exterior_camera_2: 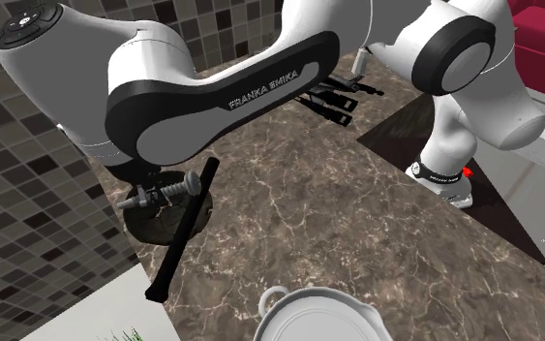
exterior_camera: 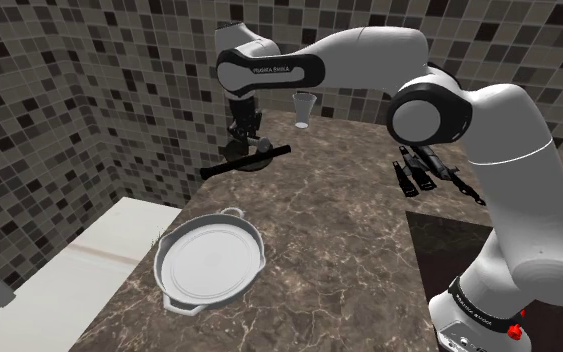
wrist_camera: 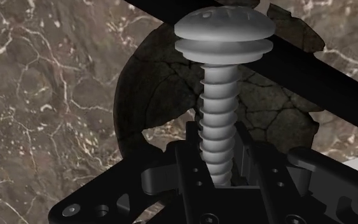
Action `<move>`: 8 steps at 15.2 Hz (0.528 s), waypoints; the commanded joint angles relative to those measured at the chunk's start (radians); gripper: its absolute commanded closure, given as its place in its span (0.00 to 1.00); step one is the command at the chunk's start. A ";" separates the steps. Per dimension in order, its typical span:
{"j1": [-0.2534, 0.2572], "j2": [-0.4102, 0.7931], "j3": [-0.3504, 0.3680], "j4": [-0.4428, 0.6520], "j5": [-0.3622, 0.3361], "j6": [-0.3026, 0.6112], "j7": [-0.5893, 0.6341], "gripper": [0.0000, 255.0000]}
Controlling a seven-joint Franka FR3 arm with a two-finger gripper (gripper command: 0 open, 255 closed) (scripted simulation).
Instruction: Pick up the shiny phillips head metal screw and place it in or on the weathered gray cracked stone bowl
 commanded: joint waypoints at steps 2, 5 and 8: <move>0.000 0.006 0.002 -0.011 0.002 0.000 0.000 1.00; 0.000 -0.001 0.002 -0.023 0.002 0.005 0.001 0.00; 0.002 0.002 0.002 -0.019 0.002 0.004 0.003 0.00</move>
